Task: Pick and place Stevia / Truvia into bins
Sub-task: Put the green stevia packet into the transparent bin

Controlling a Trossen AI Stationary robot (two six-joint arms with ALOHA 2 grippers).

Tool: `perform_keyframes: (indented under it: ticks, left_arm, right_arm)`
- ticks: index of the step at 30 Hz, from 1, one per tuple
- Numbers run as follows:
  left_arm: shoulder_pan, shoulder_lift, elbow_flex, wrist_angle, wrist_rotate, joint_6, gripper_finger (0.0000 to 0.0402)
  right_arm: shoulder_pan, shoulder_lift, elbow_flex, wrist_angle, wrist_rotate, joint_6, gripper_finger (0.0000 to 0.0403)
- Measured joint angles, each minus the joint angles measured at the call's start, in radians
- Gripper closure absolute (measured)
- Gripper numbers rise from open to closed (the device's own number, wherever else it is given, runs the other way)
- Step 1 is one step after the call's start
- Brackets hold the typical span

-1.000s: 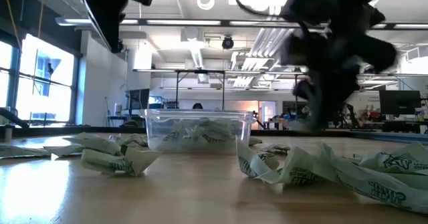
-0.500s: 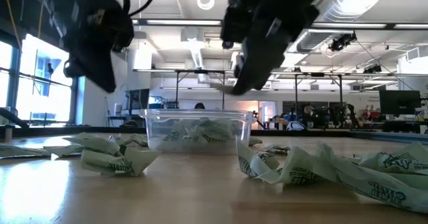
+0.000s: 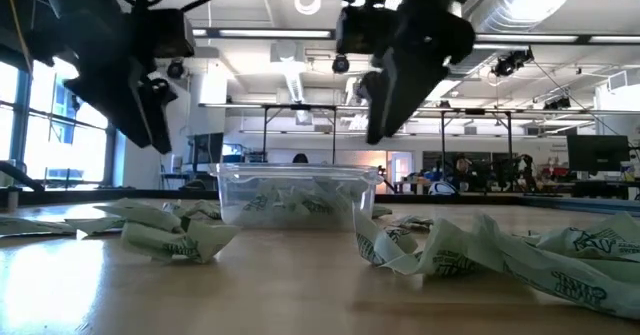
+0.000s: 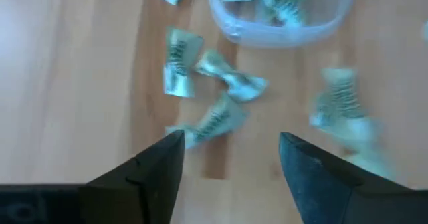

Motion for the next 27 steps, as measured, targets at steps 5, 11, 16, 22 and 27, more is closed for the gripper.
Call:
perform_keyframes:
  ticks: [5, 11, 16, 22, 27]
  left_arm:
    - [0.044, 0.086, 0.000, 0.024, 0.028, 0.166, 0.0108]
    - [0.101, 0.206, -0.001, 0.101, 0.104, 0.315, 0.0132]
    - [0.158, 0.263, 0.000, 0.122, 0.170, 0.326, 0.0189]
    - [0.184, 0.271, 0.012, 0.045, 0.256, 0.249, 0.0325]
    - [0.179, 0.261, 0.109, -0.159, 0.343, 0.037, 0.0371]
  right_arm:
    - [-0.001, -0.077, -0.067, -0.077, 0.107, 0.038, 0.0065]
    - [-0.001, -0.150, -0.161, -0.108, 0.124, 0.130, 0.0050]
    - [0.010, -0.187, -0.228, -0.107, 0.121, 0.203, 0.0054]
    - [0.053, -0.253, -0.337, -0.086, 0.121, 0.238, 0.0062]
    - [0.083, -0.373, -0.456, -0.021, 0.124, 0.311, 0.0073]
